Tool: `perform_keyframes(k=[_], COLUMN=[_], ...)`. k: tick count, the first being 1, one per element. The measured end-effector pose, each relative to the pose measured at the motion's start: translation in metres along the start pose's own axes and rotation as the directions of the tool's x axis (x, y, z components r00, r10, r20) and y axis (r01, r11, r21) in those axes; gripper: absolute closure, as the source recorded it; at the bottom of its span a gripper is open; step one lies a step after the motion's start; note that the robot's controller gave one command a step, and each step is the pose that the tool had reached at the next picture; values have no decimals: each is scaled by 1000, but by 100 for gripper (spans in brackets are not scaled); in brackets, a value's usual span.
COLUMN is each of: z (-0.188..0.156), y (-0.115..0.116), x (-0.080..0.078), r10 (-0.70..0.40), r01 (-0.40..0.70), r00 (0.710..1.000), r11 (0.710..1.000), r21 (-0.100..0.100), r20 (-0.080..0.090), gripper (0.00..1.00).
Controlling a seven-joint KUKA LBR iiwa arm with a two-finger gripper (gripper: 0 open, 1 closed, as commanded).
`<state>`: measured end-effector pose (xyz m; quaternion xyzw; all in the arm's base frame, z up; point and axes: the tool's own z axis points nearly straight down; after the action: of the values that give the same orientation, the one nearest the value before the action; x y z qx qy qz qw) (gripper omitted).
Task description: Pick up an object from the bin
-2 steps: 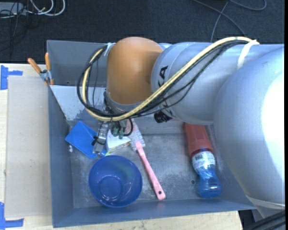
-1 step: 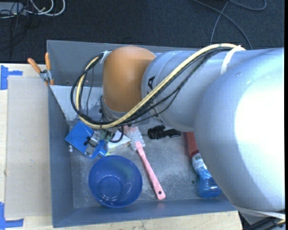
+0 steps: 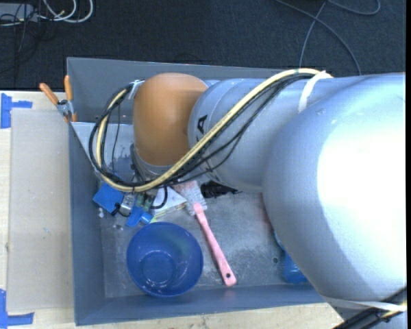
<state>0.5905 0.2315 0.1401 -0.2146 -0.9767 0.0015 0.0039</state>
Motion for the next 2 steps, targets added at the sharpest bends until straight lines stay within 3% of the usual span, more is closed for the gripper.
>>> perform_keyframes(k=[1, 2], z=[50, 70], y=[6, 18], x=[-3, -12], r10=[361, 94], r01=[-361, -94], r00=[932, 996], r11=[932, 996], r21=[-1, 0], r20=[1, 1], gripper=[0, 100])
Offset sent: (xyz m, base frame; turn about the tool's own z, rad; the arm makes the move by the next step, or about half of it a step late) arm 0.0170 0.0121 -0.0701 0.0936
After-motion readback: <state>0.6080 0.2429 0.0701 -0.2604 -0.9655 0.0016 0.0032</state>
